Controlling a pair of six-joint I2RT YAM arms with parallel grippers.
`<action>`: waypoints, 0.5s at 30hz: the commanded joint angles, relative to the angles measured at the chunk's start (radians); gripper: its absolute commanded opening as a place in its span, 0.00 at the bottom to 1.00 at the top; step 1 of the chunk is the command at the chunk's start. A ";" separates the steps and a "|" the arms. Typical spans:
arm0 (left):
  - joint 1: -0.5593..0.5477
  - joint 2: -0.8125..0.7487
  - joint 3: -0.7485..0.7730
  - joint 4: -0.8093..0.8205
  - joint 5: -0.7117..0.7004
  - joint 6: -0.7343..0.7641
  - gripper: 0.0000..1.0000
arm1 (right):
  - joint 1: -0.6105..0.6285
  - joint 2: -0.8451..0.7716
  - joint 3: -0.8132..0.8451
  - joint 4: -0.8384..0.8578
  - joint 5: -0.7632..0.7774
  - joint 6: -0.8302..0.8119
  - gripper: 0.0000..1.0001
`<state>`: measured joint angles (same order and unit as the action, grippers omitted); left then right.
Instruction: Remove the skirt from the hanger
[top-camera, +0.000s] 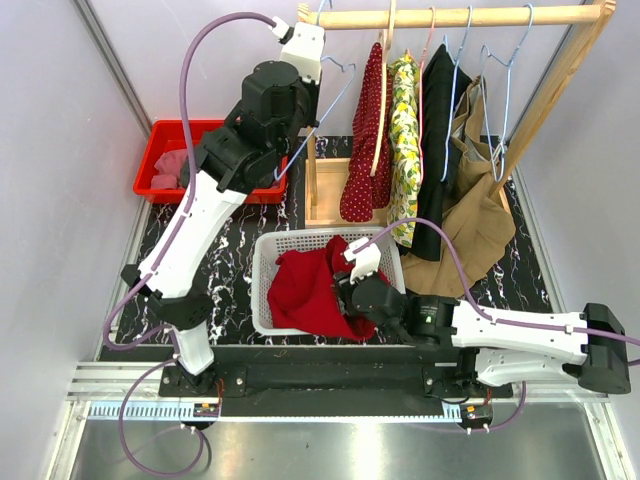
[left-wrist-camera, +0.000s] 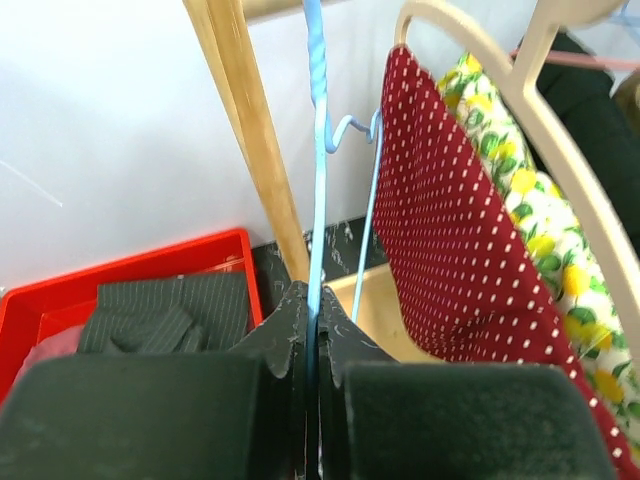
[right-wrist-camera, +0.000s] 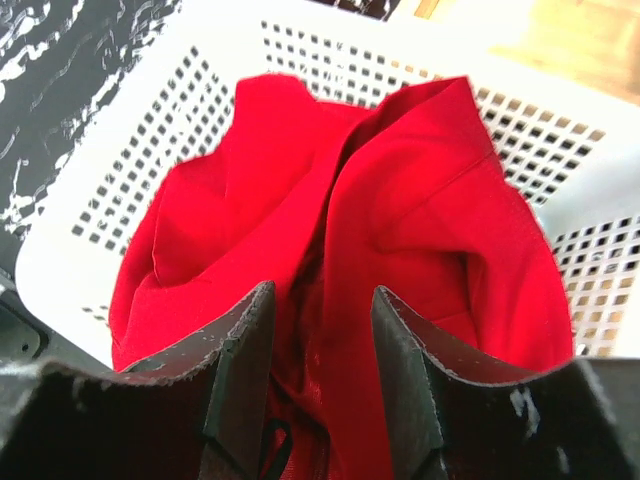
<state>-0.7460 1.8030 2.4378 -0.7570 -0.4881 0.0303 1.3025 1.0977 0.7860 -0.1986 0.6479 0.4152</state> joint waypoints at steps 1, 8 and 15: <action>-0.003 -0.002 0.066 0.125 -0.035 0.022 0.00 | 0.006 0.013 -0.025 0.054 -0.031 0.039 0.51; -0.001 0.024 0.040 0.124 -0.044 0.025 0.00 | 0.006 -0.033 -0.033 0.053 -0.021 0.034 0.50; 0.002 0.065 0.046 0.124 -0.055 0.034 0.00 | 0.004 -0.094 -0.030 0.025 0.002 0.020 0.50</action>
<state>-0.7460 1.8496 2.4550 -0.6933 -0.5102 0.0498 1.3025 1.0439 0.7513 -0.1844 0.6182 0.4343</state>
